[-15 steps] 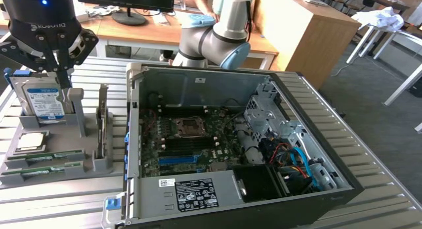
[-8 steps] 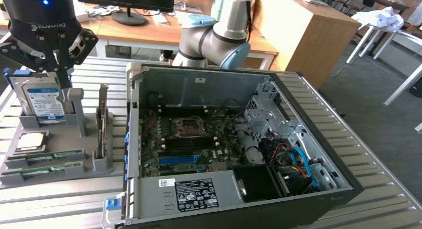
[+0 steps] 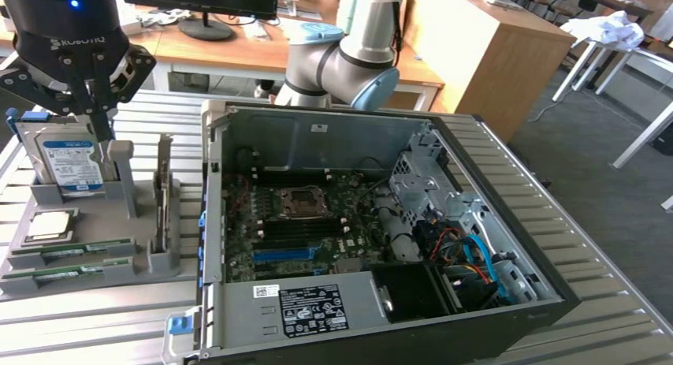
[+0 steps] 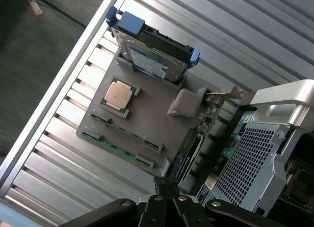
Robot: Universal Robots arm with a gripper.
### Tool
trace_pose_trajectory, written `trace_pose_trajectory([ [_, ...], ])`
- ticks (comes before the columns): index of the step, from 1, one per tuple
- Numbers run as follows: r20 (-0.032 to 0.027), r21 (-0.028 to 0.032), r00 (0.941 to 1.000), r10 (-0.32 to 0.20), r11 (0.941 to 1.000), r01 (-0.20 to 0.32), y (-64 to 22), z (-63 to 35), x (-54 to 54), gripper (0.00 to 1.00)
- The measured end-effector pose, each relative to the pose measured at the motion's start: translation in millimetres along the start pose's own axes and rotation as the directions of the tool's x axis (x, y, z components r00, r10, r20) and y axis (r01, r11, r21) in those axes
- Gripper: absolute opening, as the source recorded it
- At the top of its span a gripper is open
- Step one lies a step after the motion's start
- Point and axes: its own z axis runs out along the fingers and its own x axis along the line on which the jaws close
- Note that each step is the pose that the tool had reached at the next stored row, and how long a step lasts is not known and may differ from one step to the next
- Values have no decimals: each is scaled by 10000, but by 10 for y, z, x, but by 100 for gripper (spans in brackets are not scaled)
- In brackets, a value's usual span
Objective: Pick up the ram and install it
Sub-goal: 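Pick up the ram and move it above insertion slot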
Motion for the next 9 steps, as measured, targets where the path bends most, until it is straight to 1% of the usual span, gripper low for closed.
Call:
trace_pose_trajectory([
  [9, -15, -8, 9994, -347, 9994, 347, 0, 0, 0, 10],
])
